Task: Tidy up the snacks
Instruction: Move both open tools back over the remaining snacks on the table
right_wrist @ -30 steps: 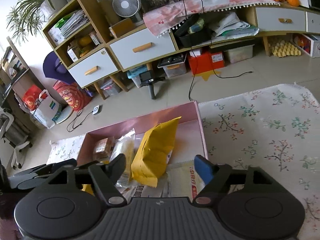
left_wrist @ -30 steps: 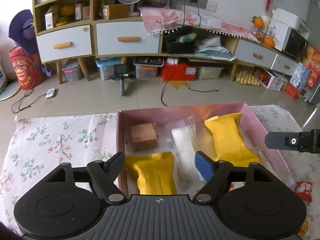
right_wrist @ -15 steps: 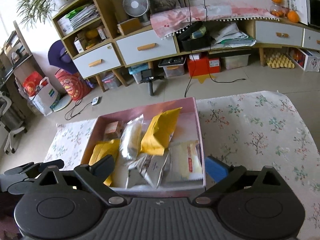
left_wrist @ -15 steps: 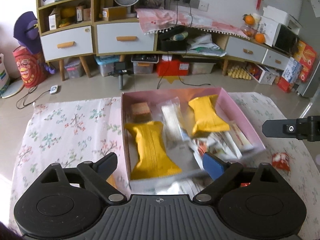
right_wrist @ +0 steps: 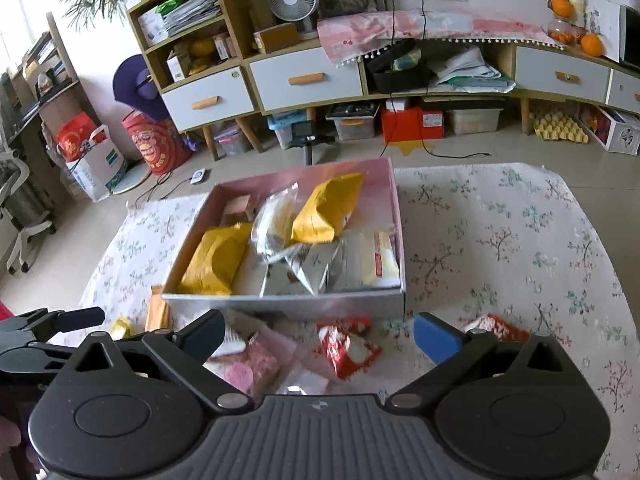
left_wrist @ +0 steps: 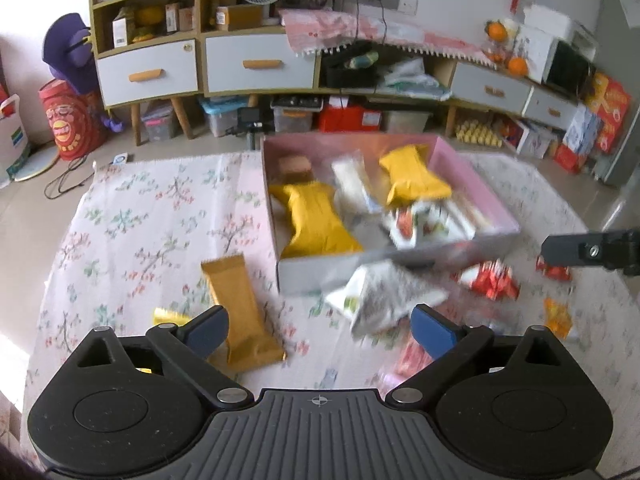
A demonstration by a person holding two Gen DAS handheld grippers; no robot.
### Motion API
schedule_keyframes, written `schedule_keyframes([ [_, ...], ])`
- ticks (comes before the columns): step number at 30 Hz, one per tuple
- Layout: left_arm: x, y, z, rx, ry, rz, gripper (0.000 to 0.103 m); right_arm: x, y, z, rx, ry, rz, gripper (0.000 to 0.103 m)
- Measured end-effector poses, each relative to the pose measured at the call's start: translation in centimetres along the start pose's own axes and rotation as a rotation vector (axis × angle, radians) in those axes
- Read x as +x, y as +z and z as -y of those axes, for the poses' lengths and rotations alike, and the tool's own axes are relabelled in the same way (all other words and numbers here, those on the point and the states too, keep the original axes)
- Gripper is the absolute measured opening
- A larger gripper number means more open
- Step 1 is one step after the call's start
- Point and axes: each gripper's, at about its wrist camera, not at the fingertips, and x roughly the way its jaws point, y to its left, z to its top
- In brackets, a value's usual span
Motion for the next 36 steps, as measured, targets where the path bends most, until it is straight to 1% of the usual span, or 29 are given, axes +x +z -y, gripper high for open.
schedule_keyframes([
  [3, 0.3, -1.1, 0.2, 0.038, 0.007, -0.022, 0.099, 0.1, -1.0, 0.0, -0.046, -0.007, -0.016, 0.082],
  [8, 0.8, -2.3, 0.3, 0.033, -0.033, -0.053, 0.099, 0.2, -2.7, 0.5, -0.128, -0.021, -0.028, 0.083],
  [13, 0.9, -2.9, 1.3, 0.060, -0.071, -0.031, 0.099, 0.7, -4.5, 1.3, -0.227, -0.042, -0.065, 0.083],
  [18, 1.3, -3.6, 2.8, 0.116, -0.125, -0.013, 0.099, 1.0, -6.8, 2.7, -0.351, -0.006, -0.079, 0.083],
  [22, 2.0, -4.0, 3.7, 0.126, -0.170, -0.021, 0.099, 1.2, -8.5, 3.8, -0.428, 0.016, -0.098, 0.083],
  [25, 2.5, -4.3, 4.4, 0.144, -0.201, -0.020, 0.099, 1.4, -9.3, 4.8, -0.435, 0.049, -0.120, 0.083],
  [27, 2.7, -4.4, 4.9, 0.157, -0.217, -0.018, 0.099, 1.3, -9.5, 5.2, -0.445, 0.057, -0.101, 0.083],
  [30, 3.2, -4.4, 5.5, 0.167, -0.236, -0.016, 0.098, 1.2, -9.3, 5.8, -0.446, 0.056, -0.096, 0.083],
  [33, 3.6, -4.4, 6.0, 0.166, -0.255, -0.020, 0.096, 1.4, -9.0, 6.5, -0.432, 0.035, -0.093, 0.082],
  [35, 4.0, -4.4, 6.2, 0.161, -0.265, -0.028, 0.096, 1.6, -8.9, 7.0, -0.433, 0.019, -0.103, 0.082],
  [36, 4.2, -4.3, 6.3, 0.160, -0.264, -0.030, 0.094, 1.8, -8.9, 7.2, -0.435, 0.017, -0.110, 0.081],
])
